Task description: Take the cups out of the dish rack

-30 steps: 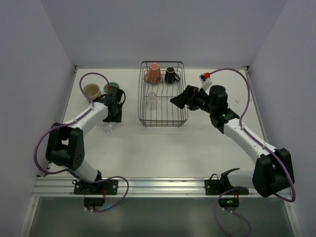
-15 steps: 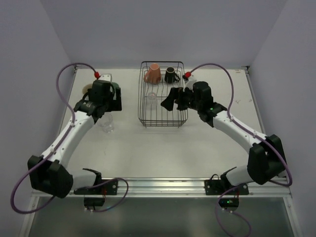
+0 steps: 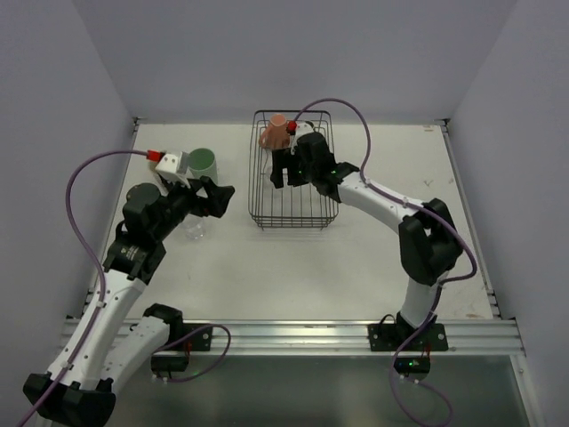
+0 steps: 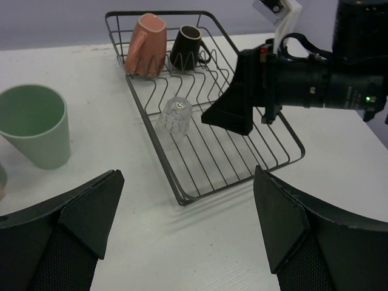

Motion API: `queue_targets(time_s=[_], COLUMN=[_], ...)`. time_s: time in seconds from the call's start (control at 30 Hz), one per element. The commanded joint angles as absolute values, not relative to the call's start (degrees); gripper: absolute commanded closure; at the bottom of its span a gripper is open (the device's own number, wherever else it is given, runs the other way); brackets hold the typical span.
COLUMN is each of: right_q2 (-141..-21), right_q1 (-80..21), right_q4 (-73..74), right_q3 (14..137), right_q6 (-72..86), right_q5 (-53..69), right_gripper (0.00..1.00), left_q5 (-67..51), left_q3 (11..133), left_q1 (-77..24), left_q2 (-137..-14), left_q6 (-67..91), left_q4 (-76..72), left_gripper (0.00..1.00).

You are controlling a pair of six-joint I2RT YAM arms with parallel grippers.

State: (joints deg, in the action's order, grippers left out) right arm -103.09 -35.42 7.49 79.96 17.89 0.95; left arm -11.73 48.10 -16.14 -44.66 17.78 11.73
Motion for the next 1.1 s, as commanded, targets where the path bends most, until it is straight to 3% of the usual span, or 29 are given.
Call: queue_targets(time_s=[0.0, 0.23, 0.4, 0.5, 0.53, 0.63, 0.73, 0.83, 1.07], right_q2=[-107.48, -118.55, -123.66, -124.63, -124.63, -123.31, -119.54, -111.82, -89.59], right_q1=[-36.56, -37.79, -37.88, -37.88, -37.88, -37.88, -37.97, -37.97, -36.39], right_q4=[9.93, 14.76, 16.69, 15.65, 15.30, 12.05, 7.04, 1.77, -12.18], right_q3=[87.00, 97.55, 103.09, 103.54, 103.45, 101.61, 95.92, 88.28, 68.58], right_q6=[17.49, 17.14, 17.05, 17.40, 17.49, 17.40, 17.05, 17.84, 25.39], right_q5=[-4.30, -7.73, -9.23, -9.40, -9.40, -10.02, -9.49, -8.79, -0.36], right_gripper=[0.20, 0.15, 0.19, 0.32, 0.40, 0.50, 0.62, 0.67, 0.65], left_q5=[-14.60, -10.10, -11.16, -10.90, -10.99, -12.04, -13.88, -18.09, -26.89], left_q3=[46.23, 44.47, 44.38, 44.38, 44.30, 44.12, 44.03, 44.91, 43.69], left_q1=[-16.08, -16.08, -16.08, -16.08, -16.08, -16.08, -16.08, -16.08, -16.52], left_q2=[-41.76, -40.08, -40.08, -40.34, -40.43, -41.22, -42.62, -45.34, -49.65], left_q6=[16.96, 16.52, 16.61, 16.70, 16.70, 17.05, 18.28, 21.17, 35.30], left_q4=[6.77, 7.74, 7.47, 7.29, 7.29, 6.86, 6.16, 4.49, -6.66], left_gripper=[0.04, 0.04, 0.04, 0.04, 0.04, 0.04, 0.04, 0.04, 0.05])
